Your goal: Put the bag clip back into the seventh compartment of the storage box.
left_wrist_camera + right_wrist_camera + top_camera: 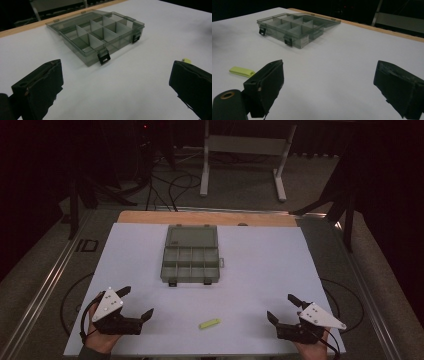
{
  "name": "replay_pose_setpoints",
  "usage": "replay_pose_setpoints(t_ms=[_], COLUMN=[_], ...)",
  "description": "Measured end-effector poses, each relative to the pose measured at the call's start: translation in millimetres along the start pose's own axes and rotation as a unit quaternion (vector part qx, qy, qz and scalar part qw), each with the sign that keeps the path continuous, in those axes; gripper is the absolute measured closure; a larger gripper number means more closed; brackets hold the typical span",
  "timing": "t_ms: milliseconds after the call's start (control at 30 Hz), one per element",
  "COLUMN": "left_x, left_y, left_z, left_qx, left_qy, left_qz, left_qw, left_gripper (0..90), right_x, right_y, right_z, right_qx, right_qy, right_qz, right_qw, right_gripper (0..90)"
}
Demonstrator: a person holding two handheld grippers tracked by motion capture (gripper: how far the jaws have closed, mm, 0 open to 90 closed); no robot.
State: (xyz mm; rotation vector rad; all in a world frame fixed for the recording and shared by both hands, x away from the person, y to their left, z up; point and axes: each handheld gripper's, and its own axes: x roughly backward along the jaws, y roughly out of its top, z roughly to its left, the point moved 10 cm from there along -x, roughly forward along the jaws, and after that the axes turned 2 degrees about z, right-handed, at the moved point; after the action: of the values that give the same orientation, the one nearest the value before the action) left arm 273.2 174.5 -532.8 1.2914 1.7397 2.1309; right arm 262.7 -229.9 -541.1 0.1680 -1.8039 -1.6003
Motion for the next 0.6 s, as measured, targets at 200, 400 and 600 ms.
replay_pose_setpoints(t_ms=[200, 400, 600], left_x=[-3.5, -11.1, -16.7], left_y=[5.9, 11.4, 14.8], left_z=[-2.7, -10.6, -16.6], left_qx=[-0.004, -0.021, -0.029], left_qy=[-0.007, -0.015, -0.024], left_qz=[0.011, 0.03, 0.047], left_qw=[0.9999, 0.9992, 0.9982], left_gripper=[0.1, 0.1, 0.1], right_x=[-1.1, -2.7, -3.3], right_y=[2.5, 4.1, 4.2], right_z=[-1.2, -2.5, -2.6], right_qx=[-0.002, -0.004, -0.005], right_qy=[0.001, -0.001, 0.0], right_qz=[-0.004, -0.006, -0.006], right_qw=[1.0, 1.0, 1.0], right_gripper=[9.0, 9.0, 8.9])
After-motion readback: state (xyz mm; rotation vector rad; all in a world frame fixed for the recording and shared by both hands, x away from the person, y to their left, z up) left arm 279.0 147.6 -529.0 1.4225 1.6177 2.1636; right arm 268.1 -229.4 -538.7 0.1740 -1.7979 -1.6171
